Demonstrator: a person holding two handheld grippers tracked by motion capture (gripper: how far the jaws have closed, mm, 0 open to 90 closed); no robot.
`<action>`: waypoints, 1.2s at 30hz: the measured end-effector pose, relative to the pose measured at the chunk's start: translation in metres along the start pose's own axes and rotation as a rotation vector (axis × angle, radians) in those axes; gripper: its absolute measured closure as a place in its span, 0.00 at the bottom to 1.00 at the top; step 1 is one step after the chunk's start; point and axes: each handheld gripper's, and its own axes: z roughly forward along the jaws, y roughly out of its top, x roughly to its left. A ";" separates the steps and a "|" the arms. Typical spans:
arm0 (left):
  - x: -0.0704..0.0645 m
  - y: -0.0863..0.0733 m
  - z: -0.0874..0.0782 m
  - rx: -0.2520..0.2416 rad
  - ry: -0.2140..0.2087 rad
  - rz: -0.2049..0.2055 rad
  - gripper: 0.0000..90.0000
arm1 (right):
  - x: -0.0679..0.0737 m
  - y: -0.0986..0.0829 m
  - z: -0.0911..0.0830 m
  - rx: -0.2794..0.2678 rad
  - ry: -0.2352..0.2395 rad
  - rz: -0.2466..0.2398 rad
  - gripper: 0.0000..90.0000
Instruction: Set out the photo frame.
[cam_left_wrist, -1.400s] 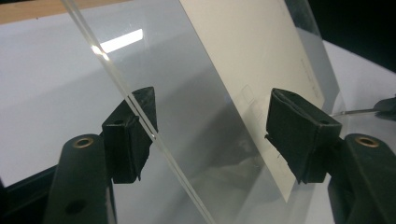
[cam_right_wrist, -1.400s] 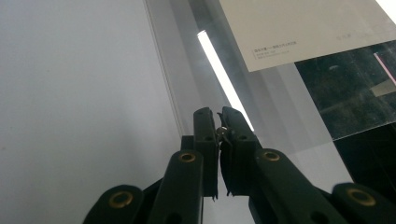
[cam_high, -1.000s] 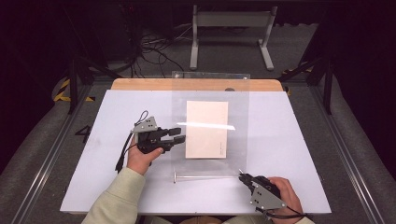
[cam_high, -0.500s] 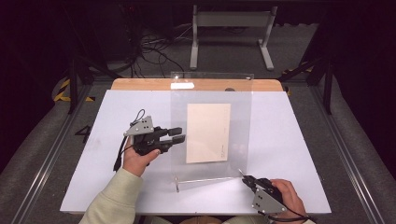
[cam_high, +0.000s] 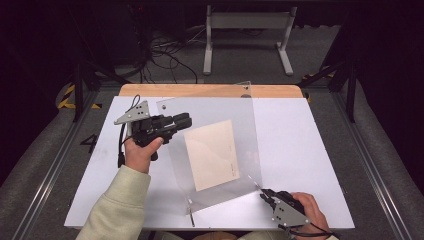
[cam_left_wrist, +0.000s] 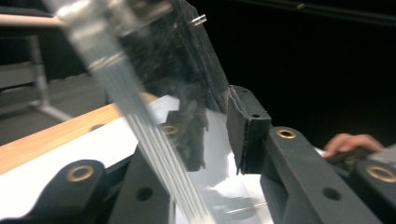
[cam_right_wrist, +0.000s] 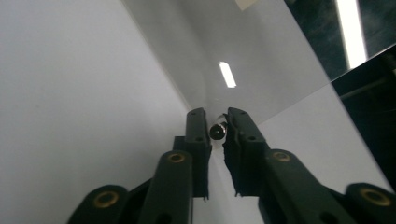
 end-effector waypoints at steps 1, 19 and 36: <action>-0.002 0.001 0.000 0.000 -0.002 0.005 0.83 | -0.002 -0.001 -0.001 -0.026 0.028 0.045 0.81; -0.061 0.018 -0.006 -0.011 -0.054 0.177 0.87 | -0.125 0.020 -0.012 -0.412 0.090 0.736 0.39; -0.080 0.029 -0.008 -0.022 -0.098 0.177 0.93 | -0.169 0.067 0.004 -0.449 0.451 0.631 0.67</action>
